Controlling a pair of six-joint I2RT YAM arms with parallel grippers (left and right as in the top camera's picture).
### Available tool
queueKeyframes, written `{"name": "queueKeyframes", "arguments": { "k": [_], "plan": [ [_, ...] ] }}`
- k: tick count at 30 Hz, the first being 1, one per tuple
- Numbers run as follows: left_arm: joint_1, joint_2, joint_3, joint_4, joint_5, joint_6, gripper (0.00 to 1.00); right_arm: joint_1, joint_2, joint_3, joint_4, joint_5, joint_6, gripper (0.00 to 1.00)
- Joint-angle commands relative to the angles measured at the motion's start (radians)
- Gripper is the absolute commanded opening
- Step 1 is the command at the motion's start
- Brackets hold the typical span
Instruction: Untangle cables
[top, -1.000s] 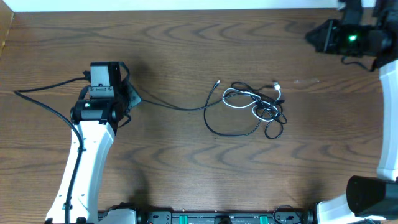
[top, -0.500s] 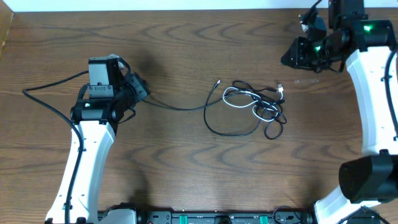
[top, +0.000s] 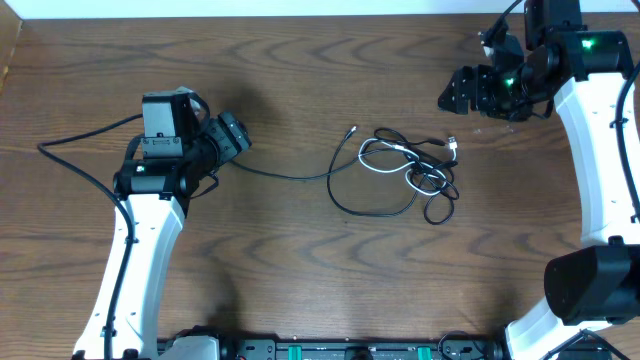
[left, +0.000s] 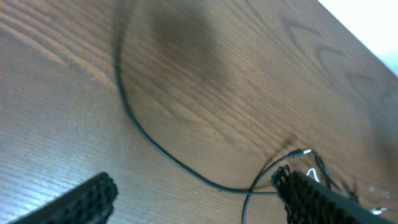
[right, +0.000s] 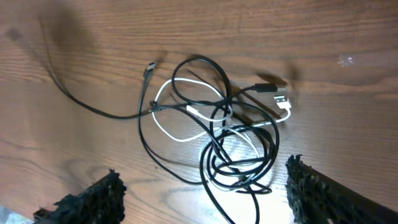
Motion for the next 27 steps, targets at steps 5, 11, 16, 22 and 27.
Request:
{"name": "queueKeyframes", "arguments": {
  "k": [5,11,16,22,27],
  "plan": [
    [0.004,0.004,0.015,-0.015,0.011,0.009,0.89,0.013,0.000,-0.004,-0.005,0.012,-0.011,0.84],
    [0.003,0.005,0.015,-0.019,0.011,0.028,0.90,0.014,0.000,-0.003,-0.008,0.023,-0.014,0.94],
    [0.003,0.004,0.016,-0.017,0.013,0.033,0.92,0.014,0.000,-0.004,-0.025,0.024,-0.014,0.96],
    [0.003,-0.002,0.039,-0.011,0.050,0.082,0.93,0.016,0.000,-0.003,-0.027,0.024,-0.015,0.97],
    [0.003,-0.019,0.077,-0.026,0.068,0.107,0.94,0.017,0.000,-0.004,-0.028,0.024,-0.015,0.97]
  ]
}}
